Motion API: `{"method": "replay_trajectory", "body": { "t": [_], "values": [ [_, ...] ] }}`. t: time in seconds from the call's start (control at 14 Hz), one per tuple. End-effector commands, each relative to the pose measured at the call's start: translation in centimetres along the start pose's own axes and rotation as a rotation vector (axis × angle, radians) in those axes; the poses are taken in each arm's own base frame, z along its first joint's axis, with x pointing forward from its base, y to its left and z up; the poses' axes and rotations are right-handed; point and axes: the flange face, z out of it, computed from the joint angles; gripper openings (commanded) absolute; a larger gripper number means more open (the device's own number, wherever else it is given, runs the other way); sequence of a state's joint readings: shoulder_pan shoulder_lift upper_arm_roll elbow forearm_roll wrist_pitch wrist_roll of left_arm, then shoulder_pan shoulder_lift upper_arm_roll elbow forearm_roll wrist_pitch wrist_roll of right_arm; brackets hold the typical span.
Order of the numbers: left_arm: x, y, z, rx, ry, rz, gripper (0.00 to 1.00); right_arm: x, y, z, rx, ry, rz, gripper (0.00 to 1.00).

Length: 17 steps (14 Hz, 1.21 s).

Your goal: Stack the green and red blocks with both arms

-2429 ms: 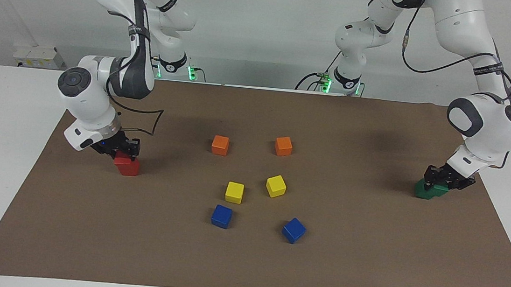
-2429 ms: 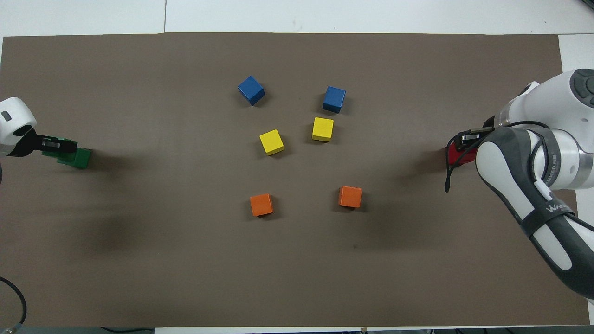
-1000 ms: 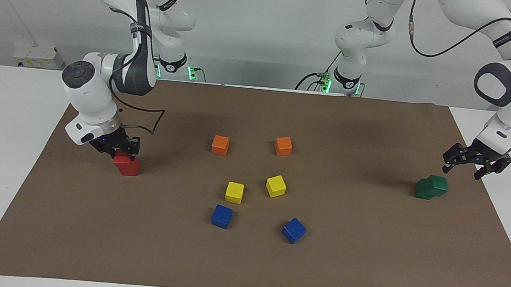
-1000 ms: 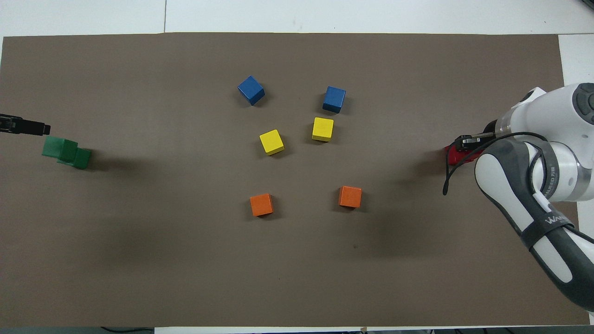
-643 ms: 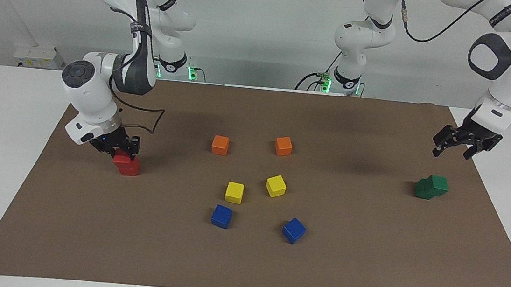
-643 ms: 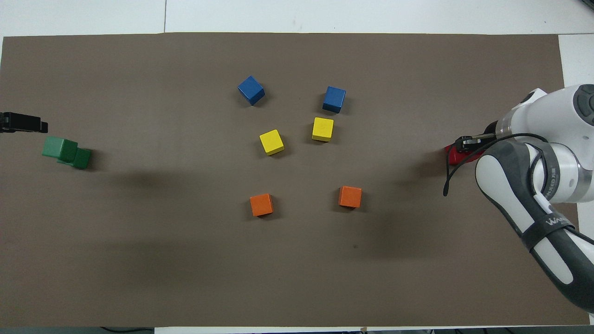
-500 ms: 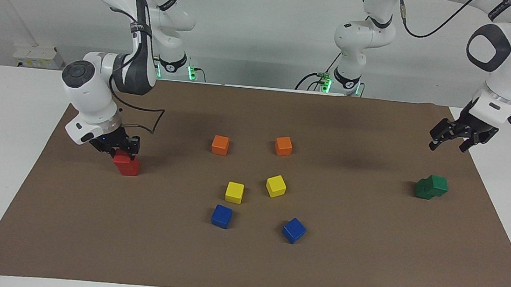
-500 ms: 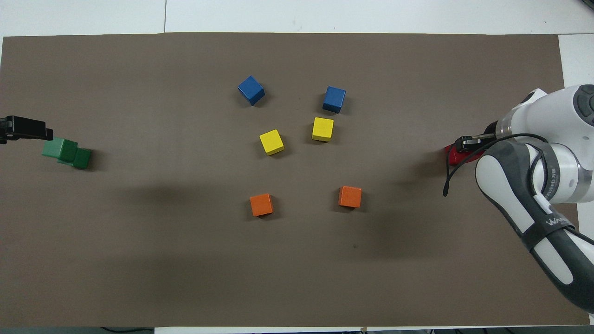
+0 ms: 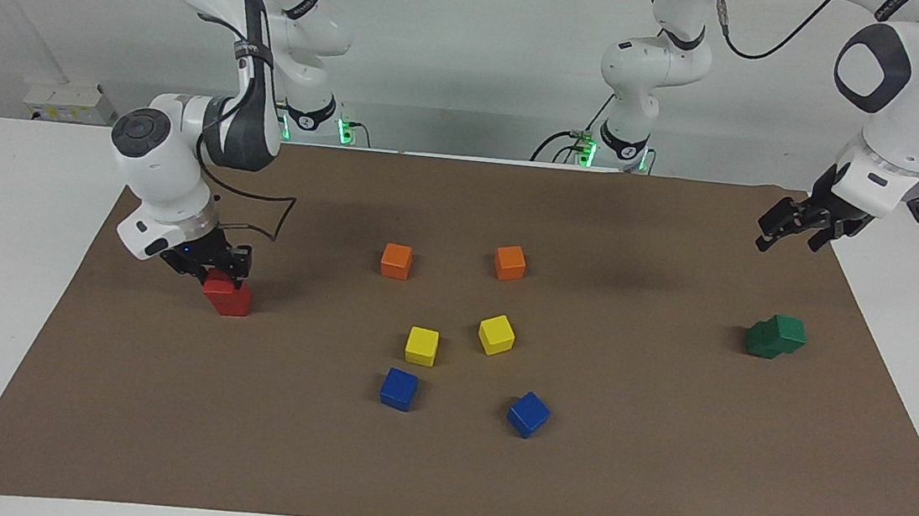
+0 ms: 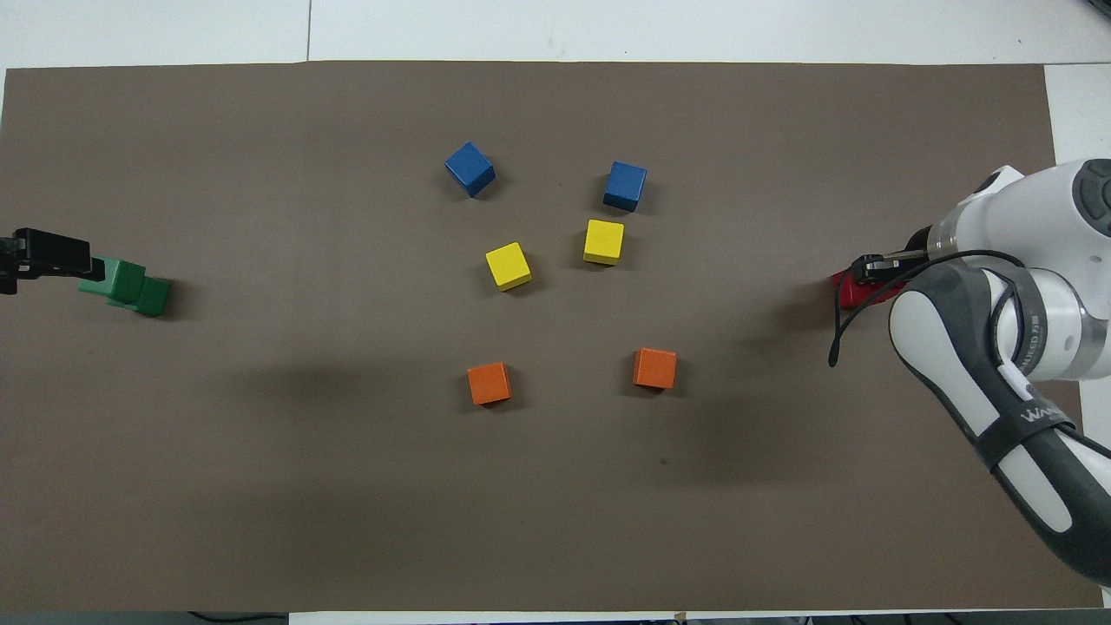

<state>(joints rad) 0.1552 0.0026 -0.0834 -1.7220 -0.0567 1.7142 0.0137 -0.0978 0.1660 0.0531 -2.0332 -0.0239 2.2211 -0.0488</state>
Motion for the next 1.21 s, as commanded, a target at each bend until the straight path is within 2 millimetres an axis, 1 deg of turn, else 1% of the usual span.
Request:
{"method": "replay_trajectory", "body": {
  "t": [0.0, 0.07, 0.14, 0.21, 0.36, 0.71, 0.86, 0.93, 1.14],
  "values": [
    [-0.5, 1.9, -0.7, 0.022, -0.011, -0.009, 1.00, -0.5, 0.3, -0.4, -0.004, 0.022, -0.017, 1.00],
    [-0.5, 1.8, -0.7, 0.024, -0.009, -0.010, 1.00, -0.5, 0.3, -0.4, -0.004, 0.024, -0.016, 1.00],
    [-0.5, 2.5, -0.7, 0.030, -0.008, 0.006, 1.00, -0.5, 0.3, -0.4, -0.004, 0.024, -0.014, 1.00],
    [-0.5, 2.7, -0.7, 0.033, -0.005, 0.009, 1.00, -0.5, 0.3, -0.3, -0.004, 0.022, -0.014, 1.00],
    [-0.4, 2.5, -1.1, 0.031, 0.011, 0.011, 1.00, -0.5, 0.3, -0.3, -0.004, 0.022, -0.013, 1.00],
    [-0.5, 2.7, -1.2, 0.083, 0.003, 0.042, 1.00, -0.4, 0.4, -0.4, -0.004, 0.024, -0.008, 1.00],
    [-0.4, 2.8, -2.0, 0.087, 0.011, 0.048, 1.00, -0.4, 0.4, -0.5, -0.004, 0.025, -0.004, 1.00],
    [-0.4, 2.8, -2.4, 0.087, 0.008, 0.048, 1.00, -0.1, 0.4, -0.8, -0.004, 0.030, 0.000, 1.00],
    [-0.6, 2.6, -2.8, 0.084, 0.011, 0.043, 1.00, 0.7, -0.7, -3.4, -0.004, 0.052, 0.022, 1.00]
  ]
}}
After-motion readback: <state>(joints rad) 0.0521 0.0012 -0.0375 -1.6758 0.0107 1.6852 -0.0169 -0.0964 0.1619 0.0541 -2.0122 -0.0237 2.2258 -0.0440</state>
